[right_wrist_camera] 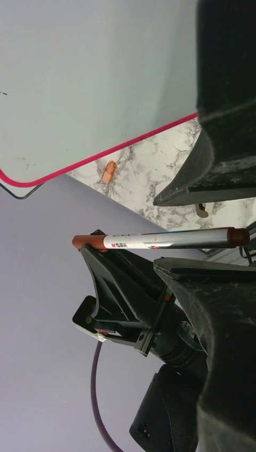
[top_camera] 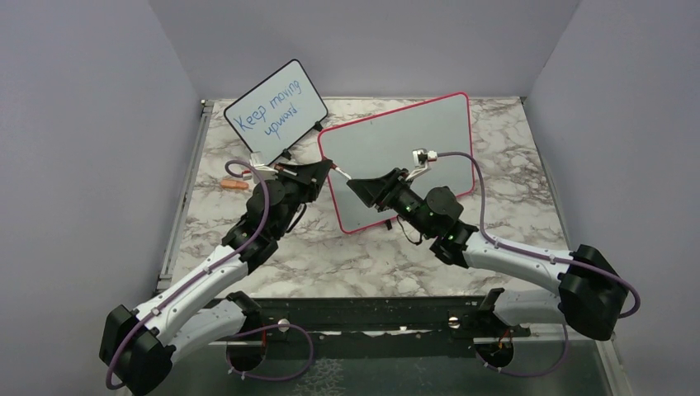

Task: Write a sentence on the whiteboard
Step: Open the whiteboard marker at the center of the board.

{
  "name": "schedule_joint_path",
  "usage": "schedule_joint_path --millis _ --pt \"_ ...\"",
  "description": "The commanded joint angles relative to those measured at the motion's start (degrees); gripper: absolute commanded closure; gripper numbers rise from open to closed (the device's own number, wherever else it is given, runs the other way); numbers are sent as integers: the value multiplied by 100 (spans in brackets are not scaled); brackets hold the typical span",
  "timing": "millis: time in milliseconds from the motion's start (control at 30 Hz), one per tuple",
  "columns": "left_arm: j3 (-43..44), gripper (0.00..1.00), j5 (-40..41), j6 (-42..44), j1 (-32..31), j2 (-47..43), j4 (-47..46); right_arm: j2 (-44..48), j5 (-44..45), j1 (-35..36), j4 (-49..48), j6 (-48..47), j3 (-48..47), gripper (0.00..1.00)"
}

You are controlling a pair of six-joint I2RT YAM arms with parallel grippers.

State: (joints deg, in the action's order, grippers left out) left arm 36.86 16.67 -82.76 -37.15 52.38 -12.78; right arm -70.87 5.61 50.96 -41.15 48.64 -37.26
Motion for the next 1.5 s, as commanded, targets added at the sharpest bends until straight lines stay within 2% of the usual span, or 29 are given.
schedule_joint_path --millis 0,233,800,1067,1200,1467 --pt "168 100 310 -225 -116 51 -217 -58 172 54 -444 148 -152 58" --pt "190 100 310 -234 -190 96 -225 37 202 54 -377 47 -146 67" --pt "242 100 247 -157 -223 93 -252 147 -95 50 -94 -166 -214 74" --pt "209 100 298 -160 -227 48 -250 219 -78 54 -49 -237 -179 88" --pt "191 100 395 -113 -227 12 -245 293 -93 53 13 -271 -139 99" --pt "46 100 959 -124 -227 -190 -337 521 -217 54 83 -304 91 99"
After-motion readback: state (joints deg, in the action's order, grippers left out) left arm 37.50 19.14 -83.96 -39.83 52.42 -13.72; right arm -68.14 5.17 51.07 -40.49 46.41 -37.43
